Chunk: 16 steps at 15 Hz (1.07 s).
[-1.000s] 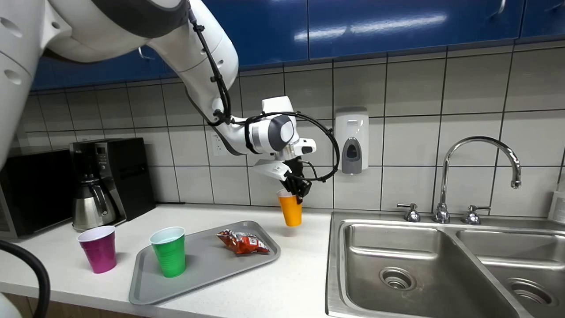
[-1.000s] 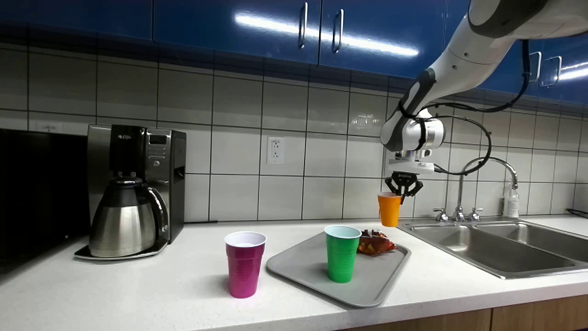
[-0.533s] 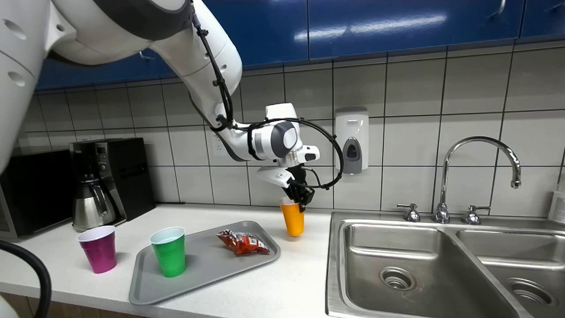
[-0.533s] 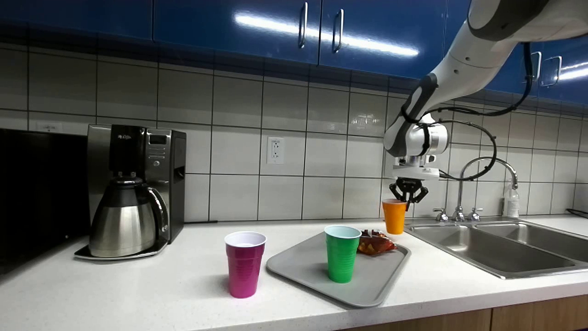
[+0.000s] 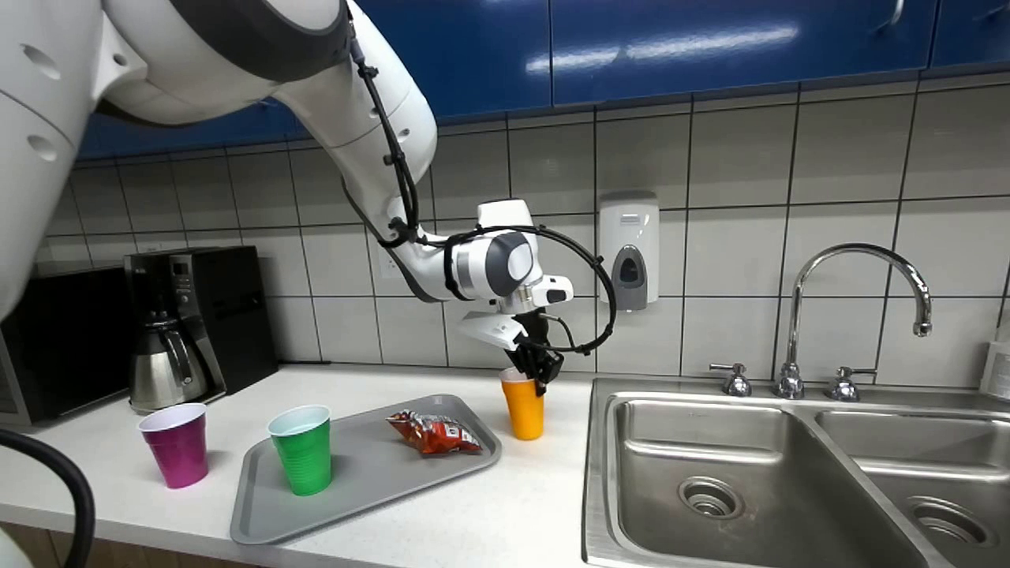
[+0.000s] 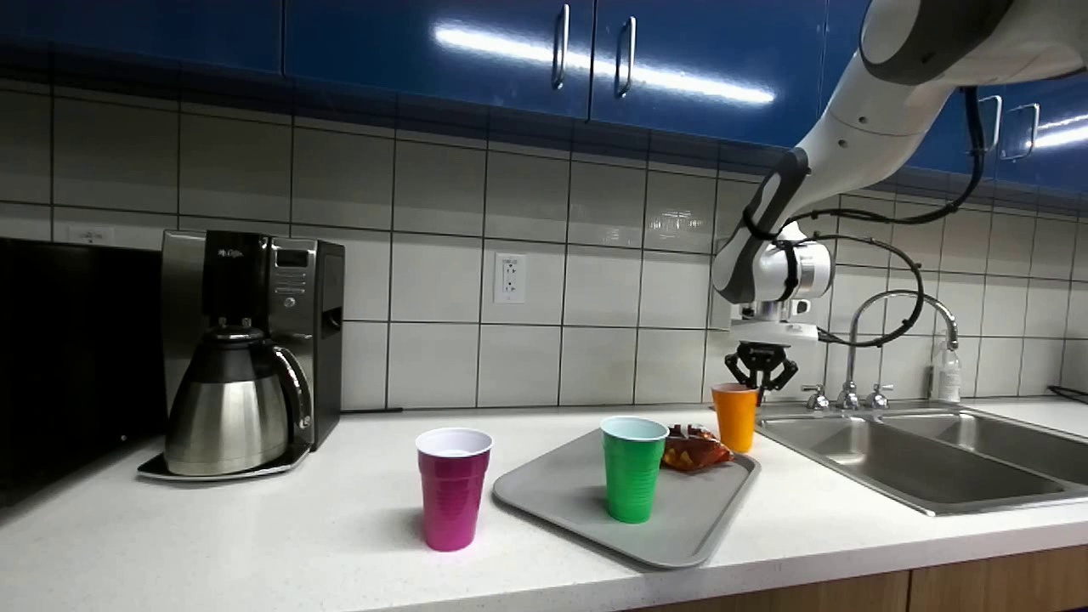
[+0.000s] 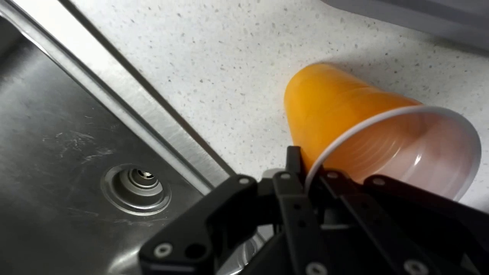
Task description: Remove the yellow and green cups from the tray
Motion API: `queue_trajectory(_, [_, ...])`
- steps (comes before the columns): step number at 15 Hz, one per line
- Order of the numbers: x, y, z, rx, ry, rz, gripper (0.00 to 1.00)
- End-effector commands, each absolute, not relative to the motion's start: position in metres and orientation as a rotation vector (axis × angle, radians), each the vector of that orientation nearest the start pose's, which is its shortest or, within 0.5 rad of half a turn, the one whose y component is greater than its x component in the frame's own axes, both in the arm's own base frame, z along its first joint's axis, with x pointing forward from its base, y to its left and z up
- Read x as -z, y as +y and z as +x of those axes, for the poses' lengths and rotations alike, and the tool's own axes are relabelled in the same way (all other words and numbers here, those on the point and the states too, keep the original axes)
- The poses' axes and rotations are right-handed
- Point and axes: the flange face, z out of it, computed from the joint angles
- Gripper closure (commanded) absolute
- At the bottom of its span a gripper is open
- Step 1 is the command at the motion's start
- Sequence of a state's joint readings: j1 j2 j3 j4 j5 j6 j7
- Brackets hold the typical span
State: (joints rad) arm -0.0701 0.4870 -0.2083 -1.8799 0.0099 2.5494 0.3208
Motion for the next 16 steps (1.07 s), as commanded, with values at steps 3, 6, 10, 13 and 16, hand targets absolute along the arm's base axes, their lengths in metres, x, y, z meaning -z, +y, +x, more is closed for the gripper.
queue_trajectory(3, [-0.271, -0.179, 0.63, 0.334, 0.881, -3.094, 0.62])
queue_trajectory(6, [-0.273, -0.18, 0.63, 0.344, 0.885, -3.093, 0.41])
queue_trajectory(10, [-0.281, -0.182, 0.629, 0.36, 0.885, -3.091, 0.11])
queue_trajectory(13, [-0.288, -0.183, 0.627, 0.379, 0.886, -3.09, 0.0])
queue_trajectory(16, [-0.301, -0.182, 0.625, 0.407, 0.882, -3.088, 0.0])
